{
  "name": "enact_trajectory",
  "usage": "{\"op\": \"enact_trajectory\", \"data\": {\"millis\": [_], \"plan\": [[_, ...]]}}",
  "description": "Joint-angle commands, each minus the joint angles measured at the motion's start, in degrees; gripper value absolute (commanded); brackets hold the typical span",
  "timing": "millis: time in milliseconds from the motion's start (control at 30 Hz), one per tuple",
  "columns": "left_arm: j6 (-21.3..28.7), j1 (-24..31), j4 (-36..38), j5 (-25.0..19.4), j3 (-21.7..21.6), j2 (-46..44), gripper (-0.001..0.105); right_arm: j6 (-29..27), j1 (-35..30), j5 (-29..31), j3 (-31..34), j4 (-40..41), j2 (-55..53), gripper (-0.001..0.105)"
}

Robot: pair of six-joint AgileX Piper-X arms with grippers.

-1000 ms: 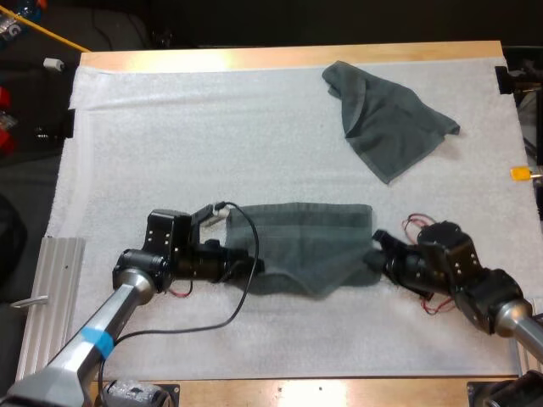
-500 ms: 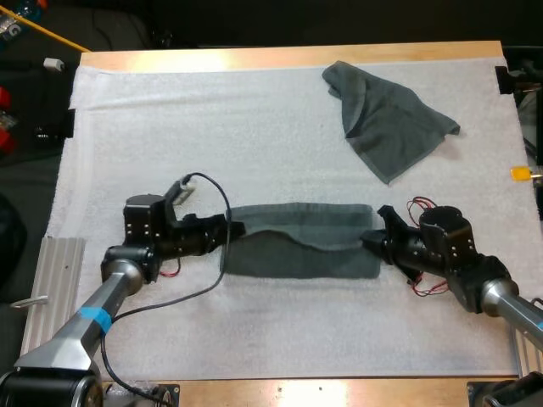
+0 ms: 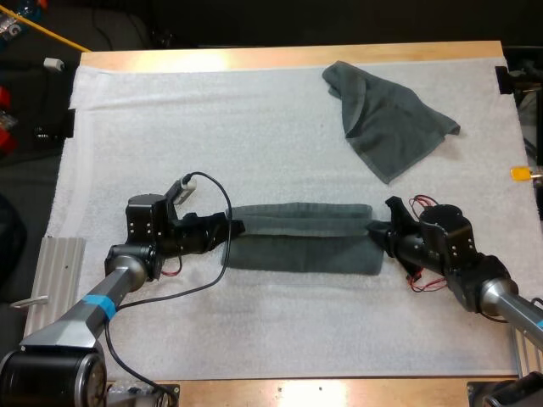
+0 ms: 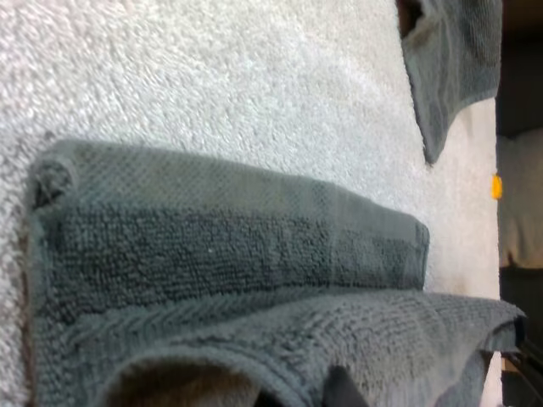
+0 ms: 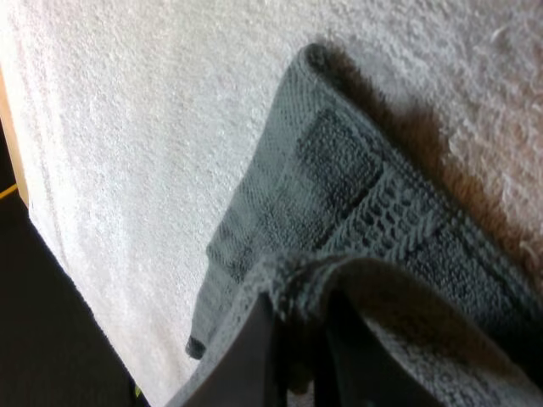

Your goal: Pick towel from pile, fold and stack

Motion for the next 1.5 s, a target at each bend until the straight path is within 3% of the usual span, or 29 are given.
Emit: {"op": "enact_trajectory", "data": {"millis": [0,67,133,200,300,400,533,767,933,1100,1300,1467], "plan": [[-0.4,0.1,-0.8,-0.5,-0.2,-0.2,0.0,0.0,-0.2,0.5,-0.5,-0.5,-0.1,0.0],[-0.4,0.1,-0.8,-0.5,-0.3,-0.2,0.0,0.0,-0.2,0.5,-0.5,-0.7,-0.1,0.003],[-0.4,0.1,-0.8,-0.1,-0.4,-0.2,0.001,-0.1,-0.2,0.4,-0.5,-1.6,-0.1,0.014],[-0.4,0.1,-0.8,0.1,-0.4,-0.2,0.008,-0.2,-0.2,0.4,-0.5,-3.3,-0.1,0.031],[-0.4,0.1,-1.1,0.4,-0.6,-0.2,0.03,-1.9,-0.2,0.4,-0.5,-8.2,-0.1,0.053],[-0.4,0.1,-4.6,3.3,-1.5,-0.2,0.048,-5.5,-0.2,0.6,-0.5,-14.4,-0.1,0.055],[-1.9,0.1,-9.4,8.2,-4.8,-0.2,0.048,-11.3,-0.2,0.1,-0.5,-18.9,-0.1,0.055],[-3.9,0.1,-9.7,16.3,-10.5,-0.6,0.047,-20.2,-0.2,-8.2,-0.7,-17.7,-1.0,0.055],[-3.9,0.1,-8.1,16.3,-10.4,-4.6,0.047,-27.0,-0.2,-7.9,-1.2,-8.5,-5.4,0.054],[-1.6,0.1,-2.9,12.6,-10.4,-10.6,0.047,-37.0,-0.2,-5.8,-4.8,9.7,-10.8,0.052],[5.2,0.1,9.7,7.4,-10.4,-19.7,0.047,-45.7,-0.2,-3.4,-10.9,28.5,-15.7,0.053],[13.3,0.1,25.6,1.9,-10.4,-27.2,0.047,-49.8,-0.2,0.2,-16.1,40.5,-19.2,0.053]]}}
